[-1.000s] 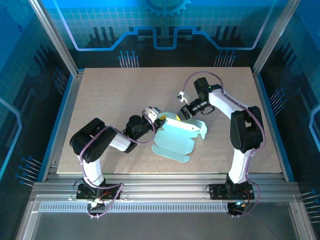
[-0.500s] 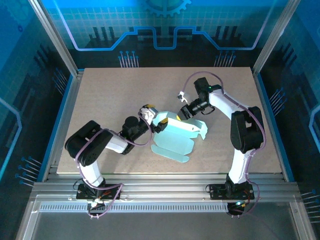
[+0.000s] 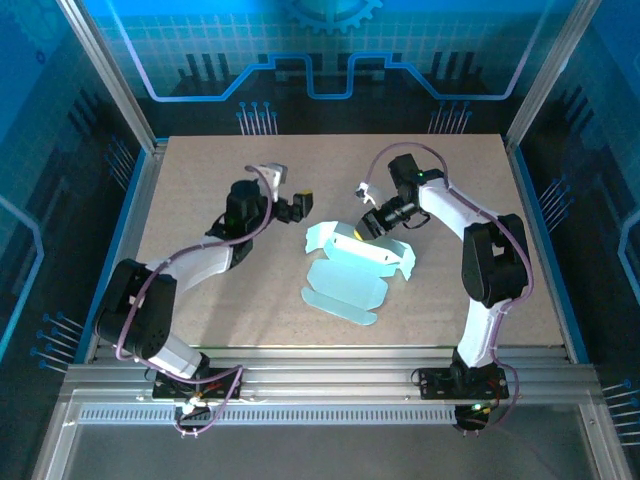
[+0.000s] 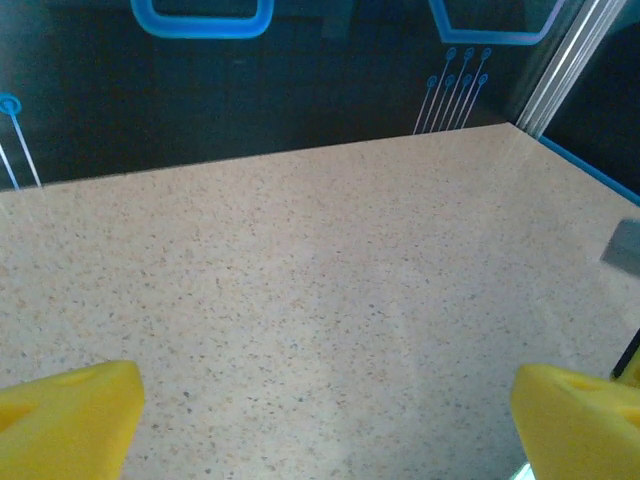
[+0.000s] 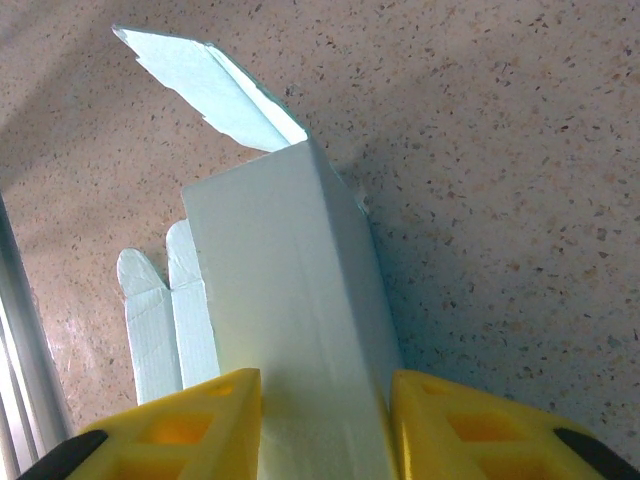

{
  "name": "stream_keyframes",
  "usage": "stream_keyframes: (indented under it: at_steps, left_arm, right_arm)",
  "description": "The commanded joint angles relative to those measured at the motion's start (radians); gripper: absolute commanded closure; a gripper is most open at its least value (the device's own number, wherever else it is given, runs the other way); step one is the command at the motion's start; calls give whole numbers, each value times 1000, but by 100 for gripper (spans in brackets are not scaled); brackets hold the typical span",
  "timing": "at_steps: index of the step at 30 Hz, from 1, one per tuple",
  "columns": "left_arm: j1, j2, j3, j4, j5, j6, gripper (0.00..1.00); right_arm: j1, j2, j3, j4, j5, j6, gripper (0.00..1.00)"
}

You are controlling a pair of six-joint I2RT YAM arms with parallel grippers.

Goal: Fold the paper box

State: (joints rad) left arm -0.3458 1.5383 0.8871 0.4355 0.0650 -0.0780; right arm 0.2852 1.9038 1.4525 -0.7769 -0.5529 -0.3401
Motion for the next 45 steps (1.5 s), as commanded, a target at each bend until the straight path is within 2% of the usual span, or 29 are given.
stream_keyframes:
  at_steps: [1, 4, 6, 8, 13, 17, 25, 36, 45]
  left_arm:
    - [30, 53, 121, -397, 66, -51, 15]
    - [59, 150, 206, -512, 120, 7, 30]
    - [70, 186, 235, -526, 150, 60, 40]
    - [74, 211, 250, -522, 175, 127, 45]
    - [73, 287, 348, -642, 290, 308, 45]
    - [67, 349, 426, -723, 308, 359, 45]
    - [9, 379, 468, -805, 325, 471, 46]
    - [-18, 361, 446, -824, 358, 533, 49]
    - [-50, 310, 383, -791, 384, 611, 47]
  right_arm:
    - [3, -11, -21, -28, 60, 7, 62]
    - [4, -9, -21, -27, 59, 6, 61]
    - [5, -10, -20, -29, 60, 4, 62]
    - [4, -12, -21, -31, 62, 3, 62]
    - [5, -16, -21, -30, 63, 2, 61]
    - [5, -12, -18, -35, 64, 2, 62]
    - [6, -11, -14, -35, 64, 2, 62]
    - [14, -6, -13, -33, 66, 2, 62]
    - [20, -5, -14, -30, 70, 5, 62]
